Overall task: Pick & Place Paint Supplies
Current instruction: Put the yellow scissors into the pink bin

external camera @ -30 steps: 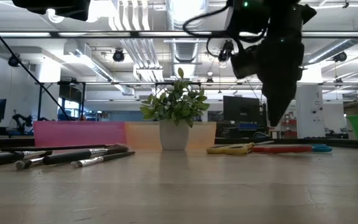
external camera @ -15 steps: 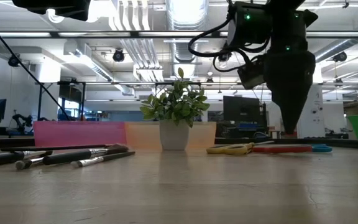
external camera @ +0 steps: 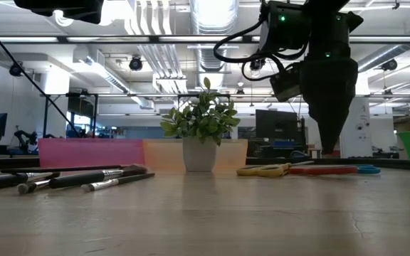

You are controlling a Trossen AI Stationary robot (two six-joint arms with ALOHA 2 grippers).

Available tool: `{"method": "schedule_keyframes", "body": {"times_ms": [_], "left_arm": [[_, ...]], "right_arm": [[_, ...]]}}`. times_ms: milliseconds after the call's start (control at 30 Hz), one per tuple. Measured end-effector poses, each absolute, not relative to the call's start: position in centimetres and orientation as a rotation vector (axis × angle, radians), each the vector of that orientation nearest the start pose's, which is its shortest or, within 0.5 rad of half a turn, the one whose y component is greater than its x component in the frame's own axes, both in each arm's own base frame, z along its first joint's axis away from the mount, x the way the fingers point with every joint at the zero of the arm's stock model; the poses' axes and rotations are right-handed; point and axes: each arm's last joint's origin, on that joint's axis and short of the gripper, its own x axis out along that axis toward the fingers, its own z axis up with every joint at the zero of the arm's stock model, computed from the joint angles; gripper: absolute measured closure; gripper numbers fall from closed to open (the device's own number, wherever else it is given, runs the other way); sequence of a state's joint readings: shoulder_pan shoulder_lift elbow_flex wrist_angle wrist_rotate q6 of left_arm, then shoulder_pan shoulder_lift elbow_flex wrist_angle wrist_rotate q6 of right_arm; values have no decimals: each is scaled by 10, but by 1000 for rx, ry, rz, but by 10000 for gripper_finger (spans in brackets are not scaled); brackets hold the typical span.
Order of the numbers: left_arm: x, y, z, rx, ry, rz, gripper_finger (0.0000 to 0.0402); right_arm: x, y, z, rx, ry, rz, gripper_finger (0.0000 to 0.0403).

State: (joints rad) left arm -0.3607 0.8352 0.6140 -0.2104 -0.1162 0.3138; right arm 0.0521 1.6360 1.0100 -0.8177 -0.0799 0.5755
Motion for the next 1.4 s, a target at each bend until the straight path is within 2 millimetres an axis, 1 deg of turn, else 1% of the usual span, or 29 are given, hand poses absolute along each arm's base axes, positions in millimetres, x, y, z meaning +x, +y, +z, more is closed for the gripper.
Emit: {"method": "schedule_keyframes", "body": {"times_ms": [200,500,633,867,967,1133,1400], "left_arm": [[172,-61,264,410,380,-306,302],[172,-61,264,412,379,-306,302],[172,-61,264,412,379,-306,302],[172,-61,264,413,379,-306,302],[172,-61,264,412,380,-306,302],[172,-61,264,412,380,-306,302],[172,-61,264,412,380,-306,302]], "right_arm": [[285,17,176,489,1408,-298,150],[297,17,180,448,1301,-222,150],[303,18,183,373,1252,-144,150],[307,18,184,166,1199,13,150],[308,18,183,106,1183,55,150],[309,18,183,77,1167,71,150],[310,18,182,80,1156,70,150]]}}
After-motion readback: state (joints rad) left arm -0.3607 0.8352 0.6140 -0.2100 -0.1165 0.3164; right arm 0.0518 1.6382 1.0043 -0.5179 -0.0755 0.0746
